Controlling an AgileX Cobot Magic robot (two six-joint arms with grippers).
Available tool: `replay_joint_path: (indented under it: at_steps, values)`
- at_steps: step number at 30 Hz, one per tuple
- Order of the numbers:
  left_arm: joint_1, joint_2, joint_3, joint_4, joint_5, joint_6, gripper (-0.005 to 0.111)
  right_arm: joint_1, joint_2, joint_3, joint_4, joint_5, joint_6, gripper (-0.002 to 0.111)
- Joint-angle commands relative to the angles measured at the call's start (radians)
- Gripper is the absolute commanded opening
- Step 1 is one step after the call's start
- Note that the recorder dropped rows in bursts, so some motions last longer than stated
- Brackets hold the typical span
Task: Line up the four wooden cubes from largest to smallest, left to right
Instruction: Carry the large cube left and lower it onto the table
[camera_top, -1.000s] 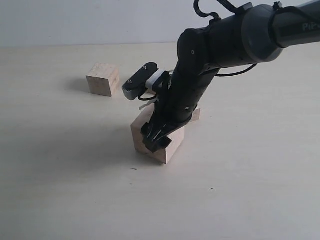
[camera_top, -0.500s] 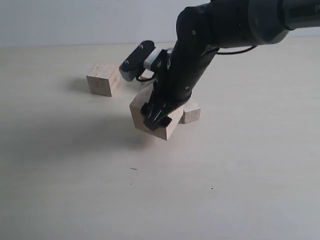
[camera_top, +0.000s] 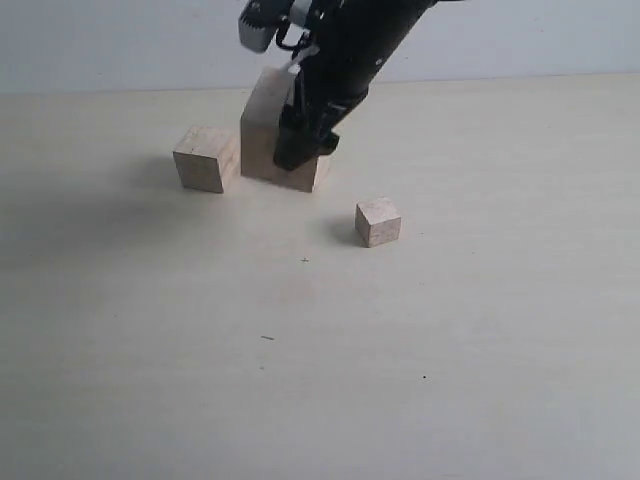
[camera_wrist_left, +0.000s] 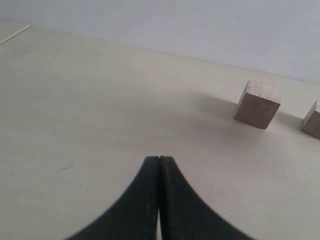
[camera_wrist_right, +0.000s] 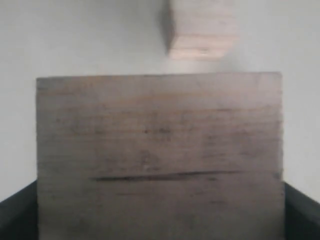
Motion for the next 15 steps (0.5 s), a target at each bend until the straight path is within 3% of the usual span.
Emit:
replay_joint_path:
  at_steps: [1, 10, 15]
  values:
    - [-0.005, -0.006, 0.000, -0.003, -0.009, -0.002, 0.000, 0.020, 0.056, -0.022, 0.164, 0.089, -0.259, 0.000]
    - [-0.005, -0.006, 0.000, -0.003, -0.009, -0.002, 0.000, 0.106, 0.109, -0.022, 0.119, 0.030, -0.265, 0.000]
    - [-0.005, -0.006, 0.000, -0.003, -0.009, -0.002, 0.000, 0.112, 0.132, -0.022, 0.064, -0.027, -0.160, 0.000]
